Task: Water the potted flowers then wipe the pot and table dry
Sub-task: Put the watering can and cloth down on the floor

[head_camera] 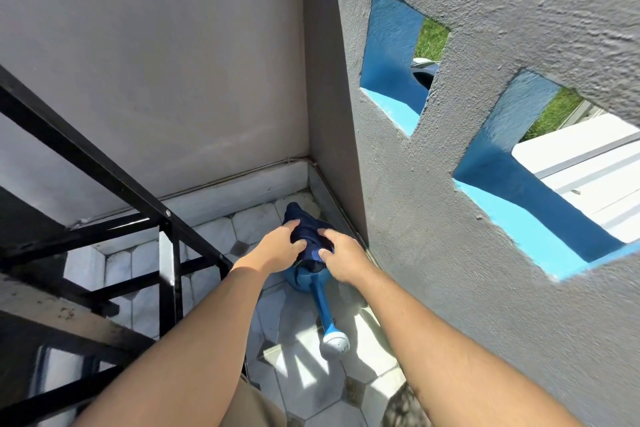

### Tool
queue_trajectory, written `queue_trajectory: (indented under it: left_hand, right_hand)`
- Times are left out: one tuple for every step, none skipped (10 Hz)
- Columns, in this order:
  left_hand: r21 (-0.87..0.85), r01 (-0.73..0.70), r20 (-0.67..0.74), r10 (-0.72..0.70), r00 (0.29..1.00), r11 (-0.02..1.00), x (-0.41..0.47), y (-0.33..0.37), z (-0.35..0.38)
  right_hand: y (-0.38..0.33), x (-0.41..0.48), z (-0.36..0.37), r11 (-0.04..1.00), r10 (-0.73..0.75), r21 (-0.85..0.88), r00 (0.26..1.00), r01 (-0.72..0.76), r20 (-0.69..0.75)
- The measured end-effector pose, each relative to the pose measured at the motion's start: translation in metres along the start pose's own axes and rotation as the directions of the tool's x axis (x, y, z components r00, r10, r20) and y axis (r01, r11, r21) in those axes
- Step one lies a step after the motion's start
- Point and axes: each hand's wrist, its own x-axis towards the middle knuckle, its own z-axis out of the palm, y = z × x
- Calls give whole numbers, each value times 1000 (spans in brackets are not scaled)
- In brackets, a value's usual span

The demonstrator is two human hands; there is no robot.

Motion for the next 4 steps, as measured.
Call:
queue_trajectory:
  left_hand:
    - [7, 6, 12, -6, 1000, 1000, 0, 0, 0]
    - [24, 11, 20, -11, 1000, 1000, -2, 0, -1]
    - [46, 9, 22, -10, 1000, 999, -3, -3, -2]
    - [34, 8, 3, -9, 1000, 999, -8, -2, -3]
  right_hand:
    - [-1, 0, 0, 1000, 0, 5, 1000, 0, -1]
    - [-2, -2, 1, 1000, -9, -18, 1000, 9, 5]
    - [-1, -2, 2, 999, -23, -26, 1000, 23, 3]
    - [-4, -7, 6, 999, -46, -16, 999, 46, -14]
